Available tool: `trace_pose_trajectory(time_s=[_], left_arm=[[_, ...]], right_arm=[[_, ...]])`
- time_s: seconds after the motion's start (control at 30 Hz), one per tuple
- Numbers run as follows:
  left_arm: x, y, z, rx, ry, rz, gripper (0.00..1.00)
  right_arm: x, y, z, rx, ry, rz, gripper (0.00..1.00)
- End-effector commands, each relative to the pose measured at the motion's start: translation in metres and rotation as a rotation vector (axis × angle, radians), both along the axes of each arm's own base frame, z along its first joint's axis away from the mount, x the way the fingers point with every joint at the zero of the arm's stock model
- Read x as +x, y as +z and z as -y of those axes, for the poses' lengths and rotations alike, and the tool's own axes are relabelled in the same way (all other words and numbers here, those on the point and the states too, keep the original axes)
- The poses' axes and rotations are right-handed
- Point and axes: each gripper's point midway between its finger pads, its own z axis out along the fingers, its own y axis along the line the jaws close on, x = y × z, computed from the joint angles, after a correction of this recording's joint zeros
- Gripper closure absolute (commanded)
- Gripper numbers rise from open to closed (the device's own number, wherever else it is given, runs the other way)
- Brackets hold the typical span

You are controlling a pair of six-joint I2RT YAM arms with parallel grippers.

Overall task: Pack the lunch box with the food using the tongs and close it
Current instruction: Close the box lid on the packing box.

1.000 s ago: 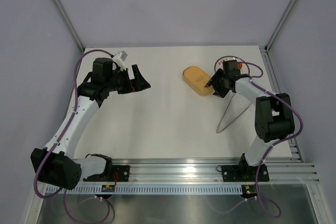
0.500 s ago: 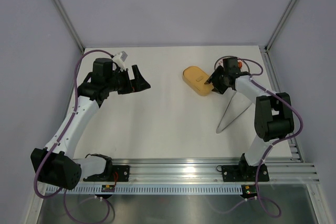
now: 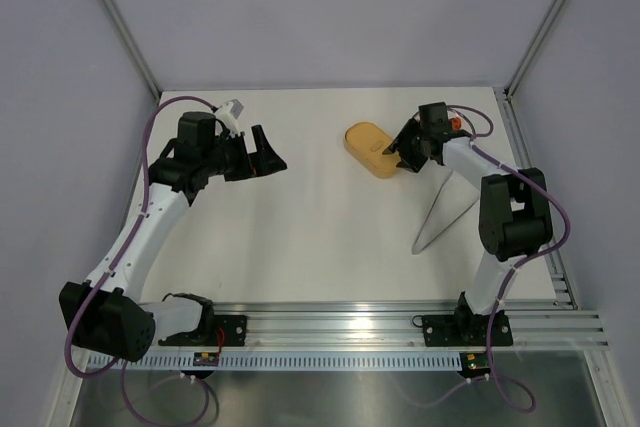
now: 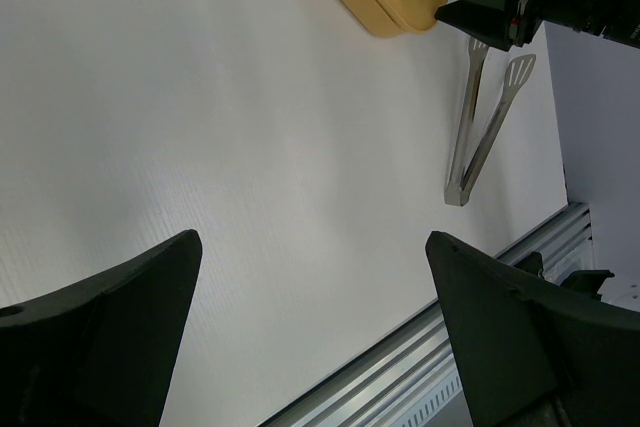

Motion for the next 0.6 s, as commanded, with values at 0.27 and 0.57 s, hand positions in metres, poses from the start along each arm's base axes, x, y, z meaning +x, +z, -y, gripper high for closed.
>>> trace_pose_trajectory(time_s=[0.27, 0.57], left_arm=[[0.003, 0.012, 0.002, -0.021, -0.009, 0.057, 0.01], [0.036, 0.026, 0.005, -0.033, 0.041, 0.085, 0.01]], right_arm=[[-0.002, 0.028, 0.009, -0.070, 0.004, 0.068, 0.40], [-0.019, 0.026, 0.044, -0.227, -0.080, 0.043, 0.40]])
